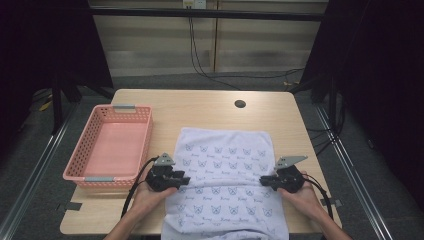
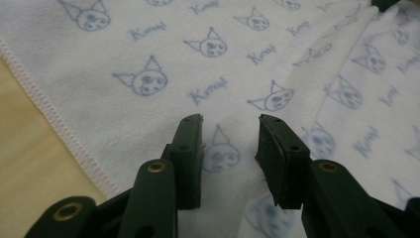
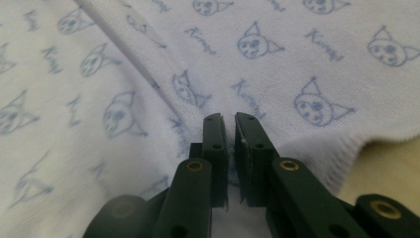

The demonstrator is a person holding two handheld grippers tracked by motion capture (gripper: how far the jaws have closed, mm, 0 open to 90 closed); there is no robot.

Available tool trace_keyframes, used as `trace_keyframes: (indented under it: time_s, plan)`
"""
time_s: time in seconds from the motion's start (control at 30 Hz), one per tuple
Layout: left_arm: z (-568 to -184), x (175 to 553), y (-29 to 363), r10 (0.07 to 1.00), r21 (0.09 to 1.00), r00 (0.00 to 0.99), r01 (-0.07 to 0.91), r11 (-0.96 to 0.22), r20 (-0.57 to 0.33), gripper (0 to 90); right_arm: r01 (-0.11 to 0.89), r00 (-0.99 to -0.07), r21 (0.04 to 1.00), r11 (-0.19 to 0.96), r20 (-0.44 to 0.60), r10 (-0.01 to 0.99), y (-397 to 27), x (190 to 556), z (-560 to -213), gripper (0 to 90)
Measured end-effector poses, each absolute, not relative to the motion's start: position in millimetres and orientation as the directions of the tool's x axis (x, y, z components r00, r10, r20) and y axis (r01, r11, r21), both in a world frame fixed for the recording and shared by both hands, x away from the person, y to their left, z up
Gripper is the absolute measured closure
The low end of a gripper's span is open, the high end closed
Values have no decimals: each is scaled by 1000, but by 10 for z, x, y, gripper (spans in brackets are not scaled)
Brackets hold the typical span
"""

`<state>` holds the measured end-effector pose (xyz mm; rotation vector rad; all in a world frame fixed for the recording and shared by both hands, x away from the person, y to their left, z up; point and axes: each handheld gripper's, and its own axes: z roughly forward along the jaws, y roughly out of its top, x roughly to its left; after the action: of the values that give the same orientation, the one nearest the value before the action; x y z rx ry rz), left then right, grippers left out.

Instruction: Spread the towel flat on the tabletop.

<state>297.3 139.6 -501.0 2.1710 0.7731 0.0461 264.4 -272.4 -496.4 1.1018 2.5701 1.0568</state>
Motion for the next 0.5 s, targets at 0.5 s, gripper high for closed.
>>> trace_keyframes:
  time_s: [0.5]
  plan:
    - [-4933,2407,1503,464,674,839,519,-526,-284,584,589,-773,587,555,210,598,-2660,2074,-4869,690]
